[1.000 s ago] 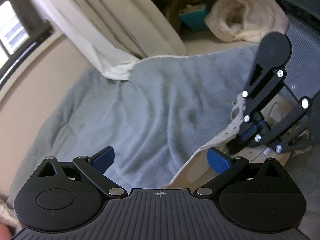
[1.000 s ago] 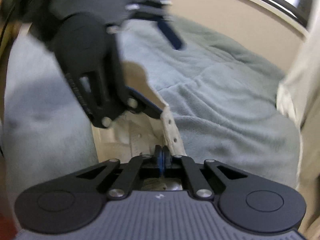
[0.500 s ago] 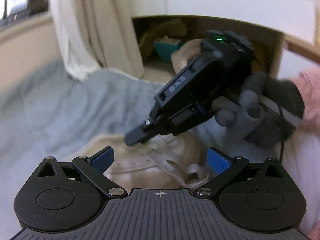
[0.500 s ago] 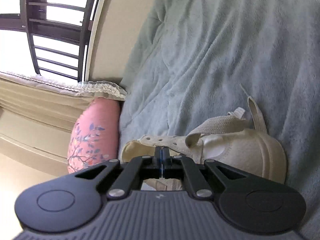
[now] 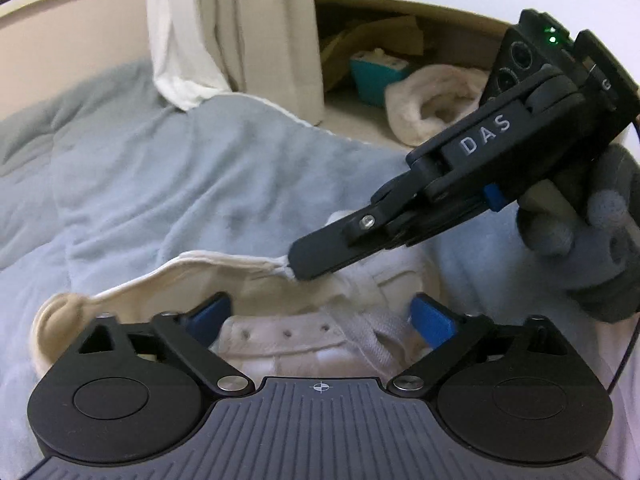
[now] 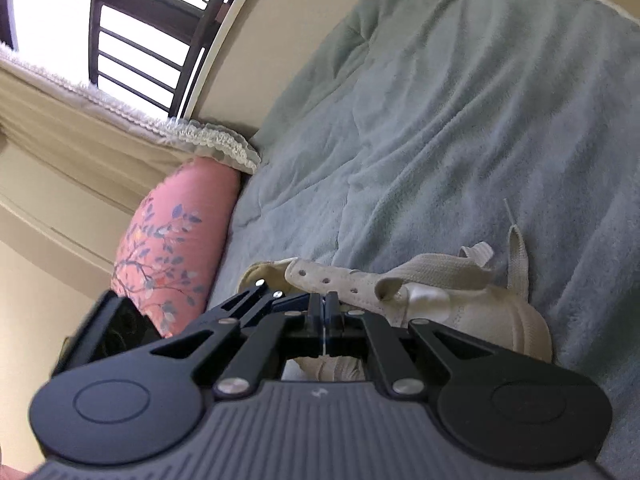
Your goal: Lace up shoes with both hands
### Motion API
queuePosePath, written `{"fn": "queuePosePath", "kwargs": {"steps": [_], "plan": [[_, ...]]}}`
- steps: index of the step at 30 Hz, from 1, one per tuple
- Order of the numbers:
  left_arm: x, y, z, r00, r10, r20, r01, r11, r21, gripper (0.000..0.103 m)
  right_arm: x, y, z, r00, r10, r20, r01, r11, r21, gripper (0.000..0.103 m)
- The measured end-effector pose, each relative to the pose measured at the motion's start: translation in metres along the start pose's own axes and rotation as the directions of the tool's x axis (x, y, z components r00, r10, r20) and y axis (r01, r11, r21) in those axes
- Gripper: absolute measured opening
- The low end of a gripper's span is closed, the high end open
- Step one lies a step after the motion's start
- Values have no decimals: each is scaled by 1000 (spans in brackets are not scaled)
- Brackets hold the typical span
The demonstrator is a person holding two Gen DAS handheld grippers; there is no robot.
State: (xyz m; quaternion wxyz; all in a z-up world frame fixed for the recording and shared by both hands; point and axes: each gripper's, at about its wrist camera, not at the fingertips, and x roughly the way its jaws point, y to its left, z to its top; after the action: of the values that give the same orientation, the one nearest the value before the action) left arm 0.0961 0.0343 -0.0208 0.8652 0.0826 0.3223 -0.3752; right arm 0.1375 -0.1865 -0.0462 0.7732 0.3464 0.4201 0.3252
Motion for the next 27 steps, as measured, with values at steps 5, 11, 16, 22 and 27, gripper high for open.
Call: {"fn": "queuePosePath", "kwargs": {"steps": [5, 11, 16, 22, 27], "plan": [[-10, 9, -4, 999, 4, 49, -1, 999, -49, 68, 1, -2, -2, 1000, 20, -9, -20, 1000, 13, 2], [-16, 31, -1, 997, -16, 75, 32, 975, -218, 37, -4, -2, -3, 999, 46, 8, -46, 999, 19, 2], [-13, 25, 1, 998, 28, 54, -20, 989, -148, 30, -6, 5, -2, 999, 46, 18, -46, 999, -3, 3], [-20, 29, 1, 999, -7, 49, 13, 991, -134, 39, -44, 58, -11, 978, -155, 143, 200, 895, -400, 21], [-44, 14, -2, 997, -22, 76, 23, 1000, -18, 60, -39, 95, -33, 923, -320, 216, 377, 629, -680, 19]]}}
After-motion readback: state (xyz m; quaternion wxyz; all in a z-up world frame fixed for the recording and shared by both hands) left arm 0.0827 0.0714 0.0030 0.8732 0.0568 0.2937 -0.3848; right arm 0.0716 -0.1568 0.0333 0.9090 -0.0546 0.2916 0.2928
